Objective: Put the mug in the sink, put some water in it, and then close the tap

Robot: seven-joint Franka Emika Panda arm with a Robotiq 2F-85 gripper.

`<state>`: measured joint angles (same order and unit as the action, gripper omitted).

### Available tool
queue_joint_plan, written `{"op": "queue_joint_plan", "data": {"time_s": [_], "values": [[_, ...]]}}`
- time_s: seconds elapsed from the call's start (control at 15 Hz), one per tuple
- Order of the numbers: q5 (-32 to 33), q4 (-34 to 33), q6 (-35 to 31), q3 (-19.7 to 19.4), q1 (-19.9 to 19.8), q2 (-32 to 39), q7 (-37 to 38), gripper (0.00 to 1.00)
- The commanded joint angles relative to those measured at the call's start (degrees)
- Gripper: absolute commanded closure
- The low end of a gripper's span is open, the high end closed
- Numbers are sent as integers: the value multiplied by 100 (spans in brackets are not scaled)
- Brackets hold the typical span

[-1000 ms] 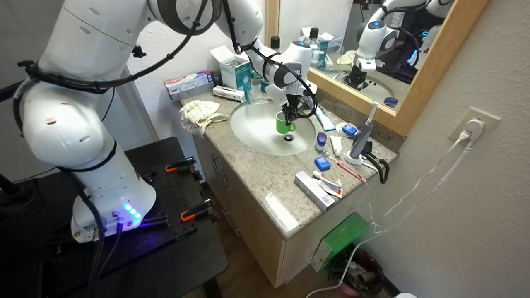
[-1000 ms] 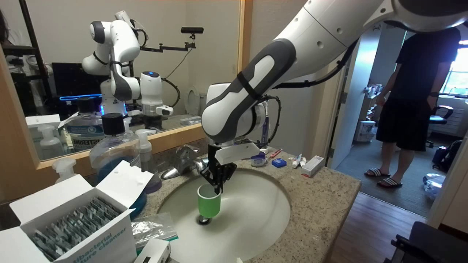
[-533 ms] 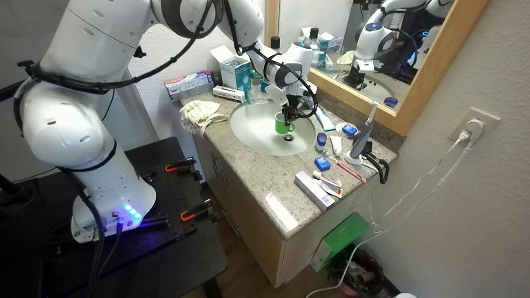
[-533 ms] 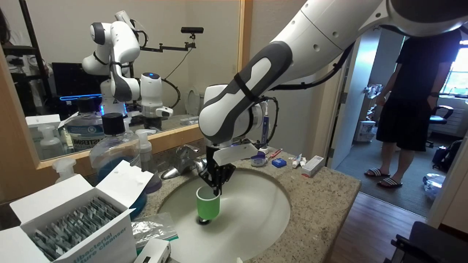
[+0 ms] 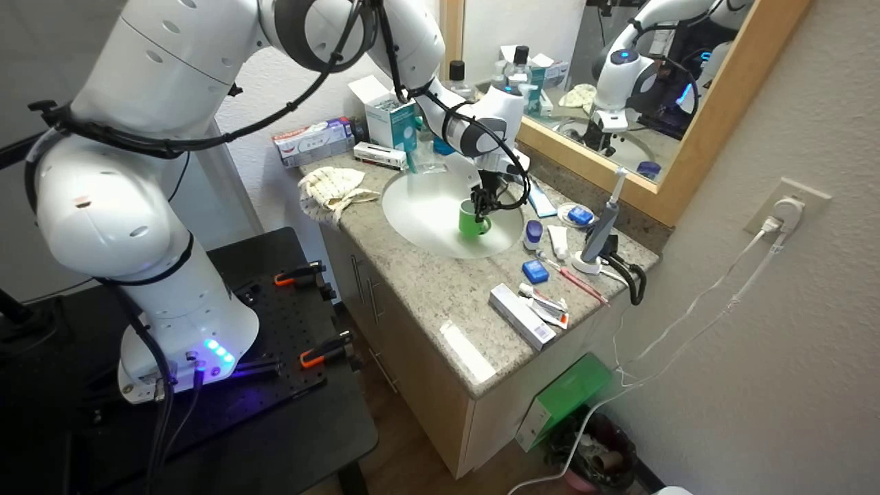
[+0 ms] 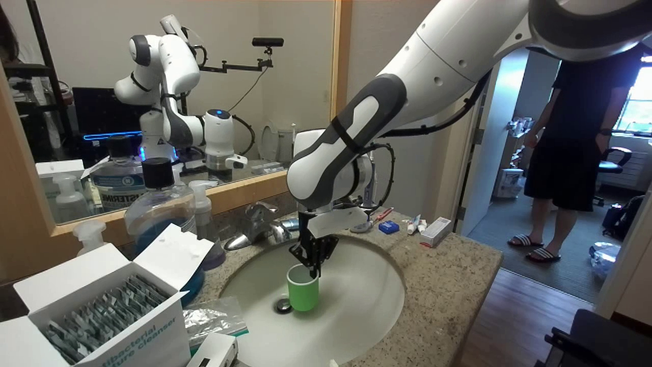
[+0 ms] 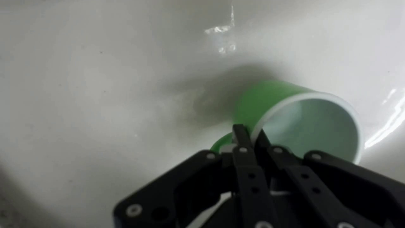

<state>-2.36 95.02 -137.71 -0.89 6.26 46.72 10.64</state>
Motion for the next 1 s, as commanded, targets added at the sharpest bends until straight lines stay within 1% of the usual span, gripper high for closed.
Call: {"op": "queue_joint_plan", "data": {"time_s": [0.0,0.67,0.93], "values": [[0,-14,57,-46,-83,71,64,98],[45,-399,180,0,96,291,122,98],[3,-480,164,27,98,333,99,98]]}}
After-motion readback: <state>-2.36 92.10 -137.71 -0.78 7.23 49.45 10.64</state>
